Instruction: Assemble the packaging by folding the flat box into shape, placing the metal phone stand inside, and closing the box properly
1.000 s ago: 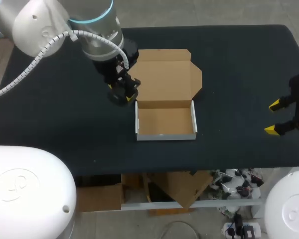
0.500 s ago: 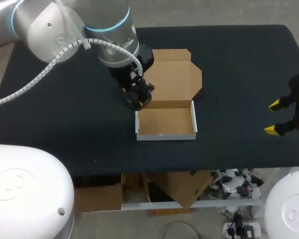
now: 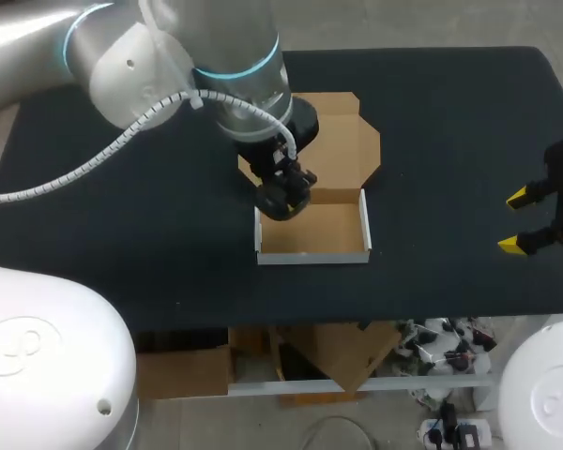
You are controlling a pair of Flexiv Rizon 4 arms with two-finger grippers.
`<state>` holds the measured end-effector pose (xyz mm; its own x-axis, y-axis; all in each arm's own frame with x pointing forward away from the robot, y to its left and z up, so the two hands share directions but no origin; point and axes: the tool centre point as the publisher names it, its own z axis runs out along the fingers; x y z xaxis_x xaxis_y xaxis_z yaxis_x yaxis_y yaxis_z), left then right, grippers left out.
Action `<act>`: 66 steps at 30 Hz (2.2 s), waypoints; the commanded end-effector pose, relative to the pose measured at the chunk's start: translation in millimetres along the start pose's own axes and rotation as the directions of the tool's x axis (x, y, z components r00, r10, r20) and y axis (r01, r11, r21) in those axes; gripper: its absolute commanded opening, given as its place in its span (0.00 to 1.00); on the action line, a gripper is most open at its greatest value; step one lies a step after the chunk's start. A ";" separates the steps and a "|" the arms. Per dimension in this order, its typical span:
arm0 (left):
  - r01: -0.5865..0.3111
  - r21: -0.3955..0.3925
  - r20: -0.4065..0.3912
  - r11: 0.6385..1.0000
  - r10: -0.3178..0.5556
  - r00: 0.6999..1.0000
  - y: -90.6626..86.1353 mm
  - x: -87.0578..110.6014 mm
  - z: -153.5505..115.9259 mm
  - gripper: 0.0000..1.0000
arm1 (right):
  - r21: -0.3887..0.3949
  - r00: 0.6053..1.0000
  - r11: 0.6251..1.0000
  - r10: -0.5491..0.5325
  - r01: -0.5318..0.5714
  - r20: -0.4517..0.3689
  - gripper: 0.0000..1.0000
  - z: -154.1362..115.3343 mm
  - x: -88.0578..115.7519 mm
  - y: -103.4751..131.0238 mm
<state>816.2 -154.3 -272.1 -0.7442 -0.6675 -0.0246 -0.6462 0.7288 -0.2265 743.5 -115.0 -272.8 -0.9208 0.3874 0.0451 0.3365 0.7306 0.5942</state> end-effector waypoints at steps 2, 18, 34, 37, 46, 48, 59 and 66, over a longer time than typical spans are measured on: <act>-0.010 -0.014 0.008 1.000 0.010 1.000 -12.0 10.0 16.1 0.00 | -0.003 1.000 1.000 -0.001 0.001 0.000 1.00 -0.8 0.6 -0.9; -0.073 0.005 0.024 0.997 0.073 0.997 -21.5 29.9 44.6 0.00 | -0.003 1.000 1.000 -0.001 0.001 0.000 1.00 -0.8 0.6 -0.9; -0.106 0.030 0.027 0.994 0.105 0.994 -31.1 32.9 78.0 0.00 | -0.003 1.000 1.000 -0.001 0.001 0.000 1.00 -0.8 0.6 -0.9; -0.110 0.033 0.037 0.993 0.109 0.993 -34.2 32.5 83.0 0.00 | -0.003 1.000 1.000 -0.001 0.001 0.000 1.00 -0.8 0.6 -0.9; -0.100 0.022 0.043 0.995 0.099 0.994 -39.0 24.1 99.6 0.00 | -0.003 1.000 1.000 -0.001 0.001 0.000 1.00 -0.8 0.6 -0.9; -0.097 0.019 0.046 0.995 0.096 0.994 -40.5 21.3 104.2 0.00 | -0.003 1.000 1.000 -0.001 0.001 0.000 1.00 -0.8 0.6 -0.9; -0.079 0.005 0.044 0.997 0.079 0.996 -42.7 12.2 115.7 0.00 | -0.003 1.000 1.000 -0.001 0.001 0.000 1.00 -0.8 0.6 -0.9; -0.071 -0.017 0.031 0.997 0.071 0.997 -40.8 8.0 125.5 0.00 | -0.003 1.000 1.000 -0.001 0.001 0.000 1.00 -0.8 0.6 -0.9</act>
<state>854.4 -206.1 -381.9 -0.7831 -0.6176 -0.0736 -0.5920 0.7764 -0.2161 743.0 -115.0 -272.4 -0.9206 0.3879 0.0449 0.3368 0.7307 0.5938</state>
